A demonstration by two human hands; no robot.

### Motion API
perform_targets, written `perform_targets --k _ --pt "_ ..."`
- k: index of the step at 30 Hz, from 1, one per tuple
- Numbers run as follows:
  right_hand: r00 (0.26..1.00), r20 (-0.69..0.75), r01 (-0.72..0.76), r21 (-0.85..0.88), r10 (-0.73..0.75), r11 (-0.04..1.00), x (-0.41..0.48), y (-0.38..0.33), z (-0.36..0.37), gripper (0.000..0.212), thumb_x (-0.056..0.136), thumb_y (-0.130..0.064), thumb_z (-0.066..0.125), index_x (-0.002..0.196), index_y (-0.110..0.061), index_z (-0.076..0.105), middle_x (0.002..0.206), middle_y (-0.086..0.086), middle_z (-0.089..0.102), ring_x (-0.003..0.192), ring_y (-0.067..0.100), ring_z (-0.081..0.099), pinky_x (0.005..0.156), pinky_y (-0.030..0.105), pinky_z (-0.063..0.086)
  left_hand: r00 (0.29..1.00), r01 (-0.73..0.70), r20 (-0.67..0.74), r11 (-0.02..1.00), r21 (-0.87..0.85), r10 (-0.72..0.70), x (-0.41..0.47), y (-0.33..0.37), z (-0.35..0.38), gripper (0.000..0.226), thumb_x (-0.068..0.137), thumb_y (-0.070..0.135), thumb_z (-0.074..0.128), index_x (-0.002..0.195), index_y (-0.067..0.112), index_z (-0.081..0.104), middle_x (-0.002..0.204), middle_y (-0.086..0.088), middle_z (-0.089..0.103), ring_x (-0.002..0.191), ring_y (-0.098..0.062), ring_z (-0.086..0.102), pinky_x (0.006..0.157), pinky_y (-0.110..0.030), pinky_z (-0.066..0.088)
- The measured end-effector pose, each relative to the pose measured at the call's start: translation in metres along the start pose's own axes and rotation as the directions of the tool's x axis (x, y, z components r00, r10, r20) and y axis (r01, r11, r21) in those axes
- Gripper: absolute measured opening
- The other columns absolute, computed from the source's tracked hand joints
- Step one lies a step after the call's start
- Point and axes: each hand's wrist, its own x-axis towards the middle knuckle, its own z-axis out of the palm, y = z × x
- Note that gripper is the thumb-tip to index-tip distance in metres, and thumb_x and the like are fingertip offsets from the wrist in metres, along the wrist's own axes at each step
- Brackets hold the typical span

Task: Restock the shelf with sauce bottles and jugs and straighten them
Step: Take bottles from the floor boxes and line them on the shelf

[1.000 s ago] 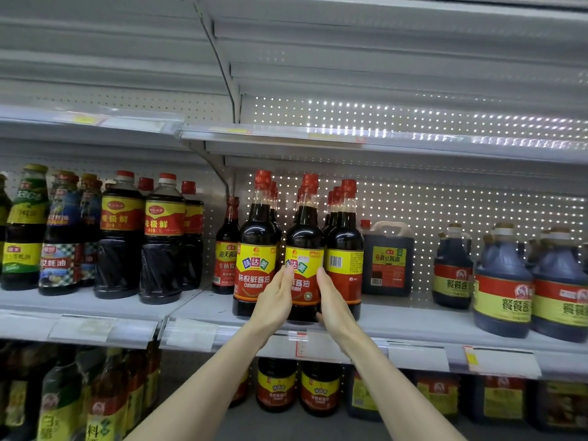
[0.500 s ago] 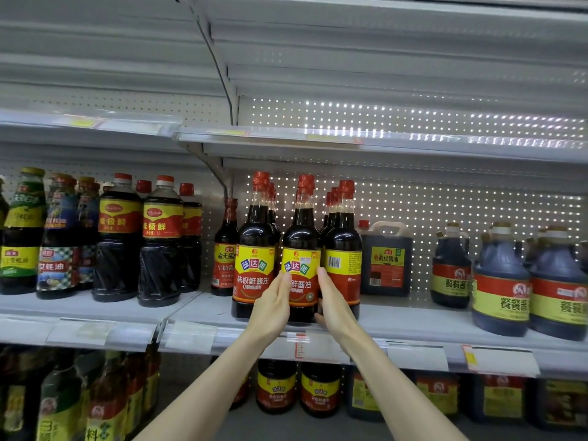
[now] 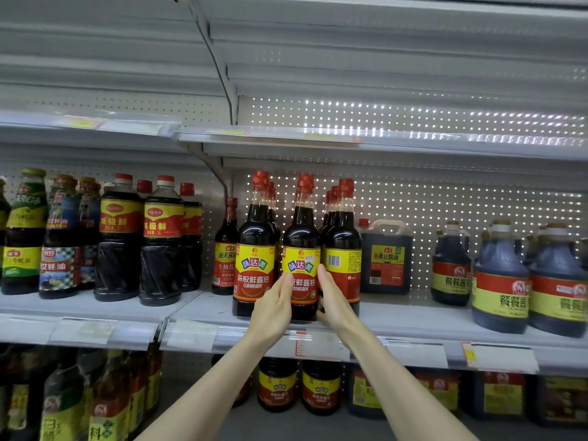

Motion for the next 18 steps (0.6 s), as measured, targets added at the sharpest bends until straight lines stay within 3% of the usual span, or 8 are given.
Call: perform_targets --k 4,7,9,11,13,15,18 --pt "1.000 -0.017 0.001 0.003 -0.001 1.000 -0.001 -0.003 0.000 0.051 0.099 -0.056 0.026 0.145 -0.035 0.032 0.125 -0.014 0.049 0.118 0.006 0.045 0.110 0.039 0.034 1.000 0.005 0.003 1.000 -0.027 -0.005 0.001 0.000 0.000 0.048 0.101 0.045 0.028 0.141 0.024 0.044 0.129 0.013 0.056 0.116 -0.001 0.050 0.090 -0.012 0.037" --pt "1.000 -0.028 0.011 -0.023 -0.012 1.000 -0.007 -0.005 -0.001 0.051 0.101 -0.052 0.028 0.147 -0.031 0.031 0.127 -0.011 0.047 0.119 0.007 0.043 0.109 0.037 0.035 0.998 0.009 -0.063 1.000 -0.009 -0.009 -0.003 -0.002 0.004 0.043 0.102 0.039 0.031 0.136 0.019 0.049 0.123 0.008 0.058 0.110 -0.003 0.053 0.084 -0.011 0.041" --pt "0.995 -0.081 0.058 -0.041 -0.061 0.997 -0.014 -0.009 -0.007 0.043 0.102 -0.046 0.030 0.141 -0.029 0.037 0.119 -0.012 0.048 0.111 0.006 0.047 0.098 0.028 0.040 0.989 0.015 -0.149 0.999 0.036 -0.010 -0.005 -0.002 0.007 0.042 0.102 0.038 0.035 0.134 0.016 0.050 0.124 0.003 0.057 0.112 -0.009 0.052 0.091 -0.021 0.045" --pt "0.976 -0.190 0.097 -0.066 -0.108 0.993 -0.021 -0.012 -0.020 0.037 0.103 -0.041 0.033 0.134 -0.024 0.044 0.116 -0.010 0.052 0.110 0.009 0.052 0.095 0.028 0.044 0.982 0.008 -0.188 0.999 0.048 0.001 -0.009 0.003 0.013 0.037 0.102 0.035 0.039 0.130 0.016 0.053 0.121 0.003 0.057 0.113 -0.011 0.052 0.094 -0.025 0.043" --pt "0.944 -0.296 0.117 -0.113 -0.146 0.987 -0.024 -0.011 -0.037 0.033 0.102 -0.039 0.038 0.127 -0.022 0.051 0.116 -0.007 0.058 0.114 0.016 0.056 0.100 0.036 0.046 0.984 -0.014 -0.180 1.000 -0.001 0.013 -0.011 0.009 0.023 0.029 0.102 0.031 0.041 0.120 0.017 0.058 0.113 0.004 0.060 0.107 -0.010 0.055 0.087 -0.022 0.043" --pt "0.931 -0.327 0.118 -0.148 -0.161 0.982 -0.025 -0.009 -0.050 0.028 0.102 -0.037 0.040 0.121 -0.022 0.054 0.114 -0.005 0.060 0.113 0.017 0.056 0.096 0.035 0.048 0.986 -0.018 -0.166 0.998 -0.056 0.009 -0.012 0.018 0.036 0.025 0.102 0.028 0.042 0.117 0.016 0.058 0.110 0.003 0.062 0.099 -0.006 0.056 0.079 -0.018 0.044" --pt "0.942 -0.306 0.087 -0.177 -0.139 0.980 -0.025 -0.006 -0.065 0.037 0.101 -0.036 0.043 0.134 -0.019 0.048 0.123 0.000 0.058 0.115 0.016 0.055 0.090 0.028 0.046 0.993 0.019 -0.116 0.993 -0.116 -0.033 -0.011 0.028 0.057 0.033 0.103 0.028 0.039 0.131 0.016 0.051 0.117 0.008 0.056 0.100 -0.001 0.051 0.075 -0.011 0.040"
